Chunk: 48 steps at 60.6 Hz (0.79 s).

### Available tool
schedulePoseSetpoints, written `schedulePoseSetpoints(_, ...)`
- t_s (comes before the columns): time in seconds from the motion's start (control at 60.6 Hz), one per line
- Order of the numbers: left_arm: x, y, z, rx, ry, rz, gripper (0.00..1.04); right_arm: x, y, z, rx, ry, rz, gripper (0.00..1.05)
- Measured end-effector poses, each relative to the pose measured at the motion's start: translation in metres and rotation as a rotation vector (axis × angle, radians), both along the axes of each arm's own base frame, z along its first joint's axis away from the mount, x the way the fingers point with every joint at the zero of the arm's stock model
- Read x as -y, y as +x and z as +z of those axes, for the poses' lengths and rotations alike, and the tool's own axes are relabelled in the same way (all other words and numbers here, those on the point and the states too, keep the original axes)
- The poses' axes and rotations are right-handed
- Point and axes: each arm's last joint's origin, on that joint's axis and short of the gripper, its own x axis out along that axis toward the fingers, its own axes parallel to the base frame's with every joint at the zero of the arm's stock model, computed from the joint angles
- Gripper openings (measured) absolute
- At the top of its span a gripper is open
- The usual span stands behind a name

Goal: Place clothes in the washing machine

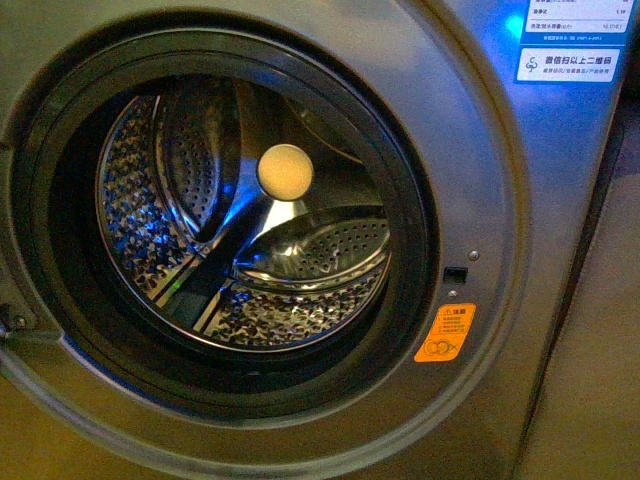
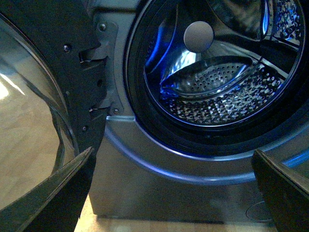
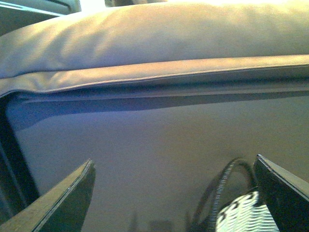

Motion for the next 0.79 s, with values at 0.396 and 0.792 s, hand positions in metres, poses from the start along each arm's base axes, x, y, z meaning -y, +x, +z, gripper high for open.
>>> schedulePoseSetpoints(0.396, 0.000, 0.000, 0.000, 0.000, 0.000, 0.000, 0.98, 0.135, 0.006, -0.029, -0.455, 0.371, -0.152, 0.97)
schedulePoseSetpoints(0.792, 0.000, 0.000, 0.000, 0.000, 0.000, 0.000, 0.98, 0.200, 0.021, -0.159, -0.895, 0.561, -0.220, 0.97)
